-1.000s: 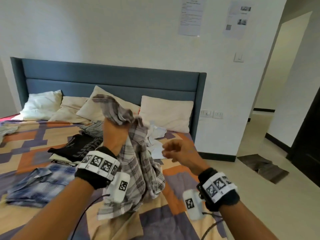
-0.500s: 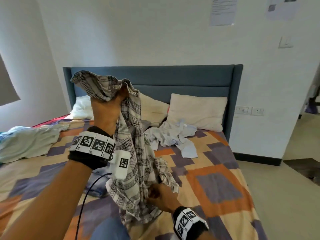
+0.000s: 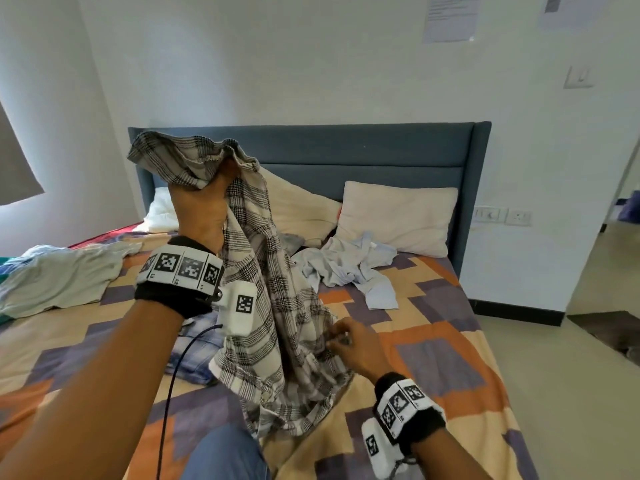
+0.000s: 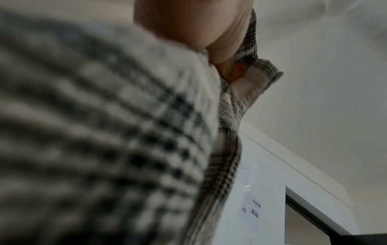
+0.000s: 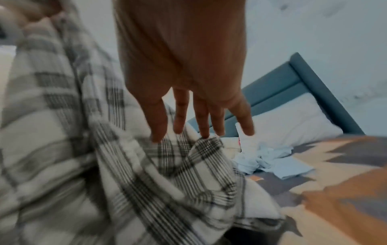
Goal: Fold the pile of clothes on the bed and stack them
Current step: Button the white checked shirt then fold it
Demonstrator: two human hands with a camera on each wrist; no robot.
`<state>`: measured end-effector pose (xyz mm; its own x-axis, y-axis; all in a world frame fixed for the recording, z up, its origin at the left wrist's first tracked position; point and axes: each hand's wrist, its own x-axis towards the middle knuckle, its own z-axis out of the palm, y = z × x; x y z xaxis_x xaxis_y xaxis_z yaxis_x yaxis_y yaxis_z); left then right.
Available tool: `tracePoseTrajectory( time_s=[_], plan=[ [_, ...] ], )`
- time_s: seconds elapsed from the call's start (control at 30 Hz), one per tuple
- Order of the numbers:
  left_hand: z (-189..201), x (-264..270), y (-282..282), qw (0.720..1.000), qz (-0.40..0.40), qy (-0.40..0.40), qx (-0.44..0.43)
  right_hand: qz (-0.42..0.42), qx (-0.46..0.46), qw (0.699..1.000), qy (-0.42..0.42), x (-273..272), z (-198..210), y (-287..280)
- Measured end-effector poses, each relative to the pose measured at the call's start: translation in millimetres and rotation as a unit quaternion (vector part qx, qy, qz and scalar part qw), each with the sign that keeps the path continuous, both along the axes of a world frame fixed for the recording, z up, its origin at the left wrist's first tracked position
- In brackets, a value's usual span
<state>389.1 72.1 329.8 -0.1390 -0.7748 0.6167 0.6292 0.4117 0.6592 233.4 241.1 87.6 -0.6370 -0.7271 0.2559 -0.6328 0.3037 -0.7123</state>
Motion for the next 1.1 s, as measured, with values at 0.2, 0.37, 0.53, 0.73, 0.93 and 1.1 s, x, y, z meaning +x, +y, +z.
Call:
tracePoseTrajectory(
  time_s=[0.2, 0.37, 0.53, 0.73, 0.93, 1.1],
  plan=[
    [3.0, 3.3, -2.5, 1.0, 0.006, -0.016, -0.008, 0.007, 0.358, 0.933, 0.046, 8.6, -51.6, 2.9],
    [-7.7, 12.3, -16.2, 0.999, 0.037, -0.021, 0.023, -0.088, 0.14, 0.986, -0.028, -11.4, -55.0, 31.9],
    [-27.0, 10.6, -45.3, 0.992, 0.095, -0.024, 0.076, -0.227, -0.358, 0.717, -0.554, -43.0, -29.3, 103.8],
    [-43.7, -18.3, -38.7, 0.977, 0.113, -0.112, 0.14, -0.313, -0.445, 0.657, -0.521, -71.1, -43.1, 146.8],
    [-59.1, -25.0, -39.2, 0.977, 0.116, -0.114, 0.134, -0.277, -0.239, 0.756, -0.543, -41.0, -98.6, 101.2],
    [-60.9, -12.6, -51.1, 0.975, 0.126, -0.123, 0.137, -0.287, -0.122, 0.796, -0.52, -21.0, -132.4, 59.3]
  ],
)
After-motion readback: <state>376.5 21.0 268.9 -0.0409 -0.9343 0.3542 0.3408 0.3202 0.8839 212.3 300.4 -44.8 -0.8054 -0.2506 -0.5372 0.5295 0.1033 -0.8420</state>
